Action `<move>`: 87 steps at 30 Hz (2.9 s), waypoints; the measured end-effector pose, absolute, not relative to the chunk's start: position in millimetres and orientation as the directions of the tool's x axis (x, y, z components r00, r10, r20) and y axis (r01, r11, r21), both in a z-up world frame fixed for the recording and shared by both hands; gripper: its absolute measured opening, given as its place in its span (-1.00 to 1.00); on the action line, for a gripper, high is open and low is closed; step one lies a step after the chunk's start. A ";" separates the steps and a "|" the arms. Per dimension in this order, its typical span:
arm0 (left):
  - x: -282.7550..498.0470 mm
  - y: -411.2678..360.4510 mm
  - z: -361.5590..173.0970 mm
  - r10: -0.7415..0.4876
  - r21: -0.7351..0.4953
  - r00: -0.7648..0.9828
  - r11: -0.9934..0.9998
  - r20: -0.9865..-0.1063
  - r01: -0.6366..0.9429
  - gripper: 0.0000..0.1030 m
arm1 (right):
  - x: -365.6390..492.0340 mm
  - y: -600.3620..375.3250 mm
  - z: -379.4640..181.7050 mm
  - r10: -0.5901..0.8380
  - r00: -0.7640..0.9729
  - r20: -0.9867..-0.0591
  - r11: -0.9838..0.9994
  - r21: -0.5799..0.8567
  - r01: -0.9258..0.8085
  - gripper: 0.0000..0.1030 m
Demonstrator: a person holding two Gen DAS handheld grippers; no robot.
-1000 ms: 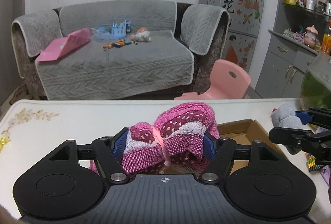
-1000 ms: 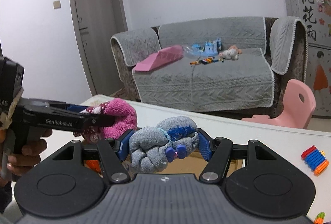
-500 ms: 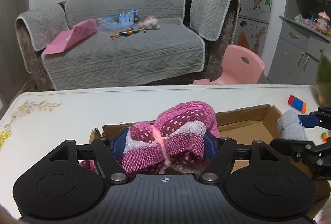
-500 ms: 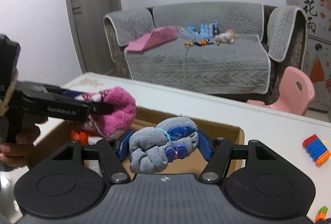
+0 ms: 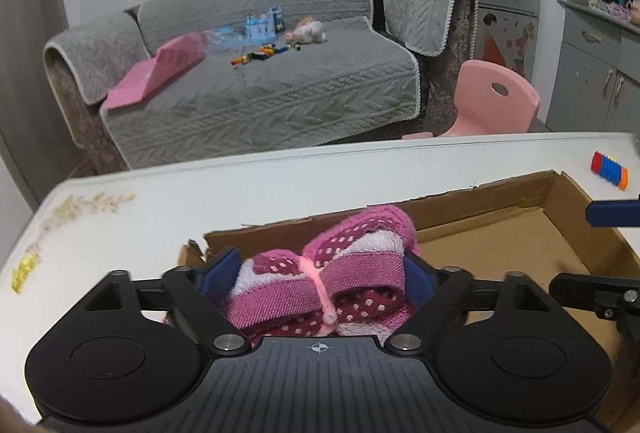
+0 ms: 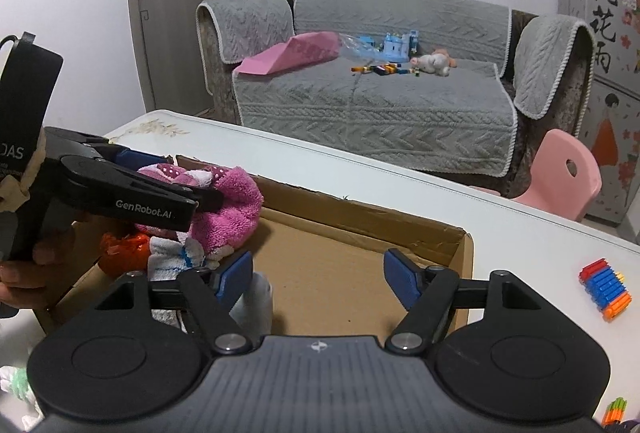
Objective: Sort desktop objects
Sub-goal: 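Open both grippers to drop the towel and sock bundles into the box, then move left gripper back toward the Minnie Mouse figure on the table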
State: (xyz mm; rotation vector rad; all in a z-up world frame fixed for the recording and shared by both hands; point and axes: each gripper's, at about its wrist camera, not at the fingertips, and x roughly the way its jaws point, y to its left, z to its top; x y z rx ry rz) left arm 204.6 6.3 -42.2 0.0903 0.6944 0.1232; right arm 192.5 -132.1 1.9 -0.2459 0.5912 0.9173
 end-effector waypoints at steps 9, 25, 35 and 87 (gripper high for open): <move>204.4 -3.3 -44.0 0.172 0.182 0.764 0.981 -0.621 -0.073 0.99 | 190.0 -131.4 0.3 0.681 0.454 -0.574 0.579 0.043 -0.814 0.50; 156.7 -14.5 -9.6 0.189 0.287 0.800 0.958 -0.570 -0.022 0.99 | 168.0 -161.6 25.6 0.712 0.478 -0.514 0.579 0.045 -0.814 0.84; 70.2 -6.9 20.1 0.158 0.336 0.858 0.942 -0.489 0.018 0.99 | 132.0 -196.3 43.5 0.761 0.454 -0.464 0.526 0.030 -0.850 0.96; -94.8 6.3 -58.8 0.190 0.254 0.664 0.967 -0.723 -0.001 1.00 | -64.0 -227.6 -47.2 0.816 0.211 -0.538 0.247 -0.005 -0.969 0.98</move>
